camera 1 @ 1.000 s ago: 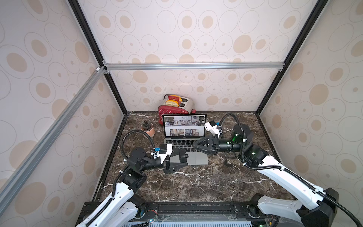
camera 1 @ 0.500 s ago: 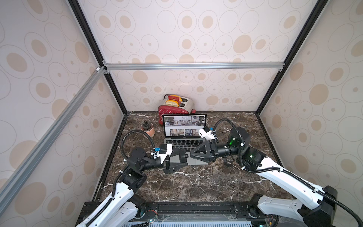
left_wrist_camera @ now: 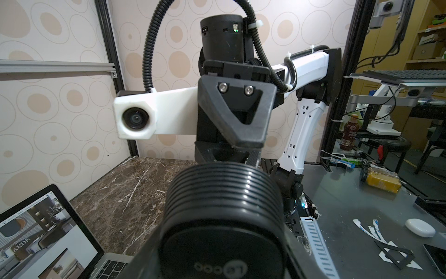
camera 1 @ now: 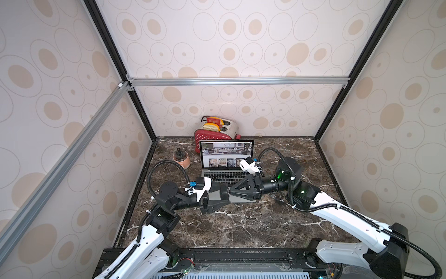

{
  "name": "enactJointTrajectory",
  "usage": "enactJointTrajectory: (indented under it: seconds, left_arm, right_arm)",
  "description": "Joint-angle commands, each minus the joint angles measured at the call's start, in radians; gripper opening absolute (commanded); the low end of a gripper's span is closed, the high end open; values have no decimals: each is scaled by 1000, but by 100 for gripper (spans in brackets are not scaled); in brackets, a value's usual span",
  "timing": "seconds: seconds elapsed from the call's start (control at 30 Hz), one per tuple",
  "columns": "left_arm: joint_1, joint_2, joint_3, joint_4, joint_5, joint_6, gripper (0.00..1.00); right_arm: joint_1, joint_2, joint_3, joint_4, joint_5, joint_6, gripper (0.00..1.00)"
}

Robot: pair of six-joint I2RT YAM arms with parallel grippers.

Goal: Insert the wireless mouse receiver into the laptop
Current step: Take out the USB plug from the mouse.

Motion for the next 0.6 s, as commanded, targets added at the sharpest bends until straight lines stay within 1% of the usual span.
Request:
enactJointTrajectory:
  seconds: [0.0,0.2,0.57]
  left_arm:
    - [-3,-11,18,37,3,7,0]
    - [-2,-13,19,32,3,8,0]
    - [-3,-11,20,18,-2,15,0]
  right_arm:
    - [7,7,-9,58,-7,26,34]
    - [8,15,-8,73,-9,24,28]
    - [7,2,-15,47,-16,-2,23]
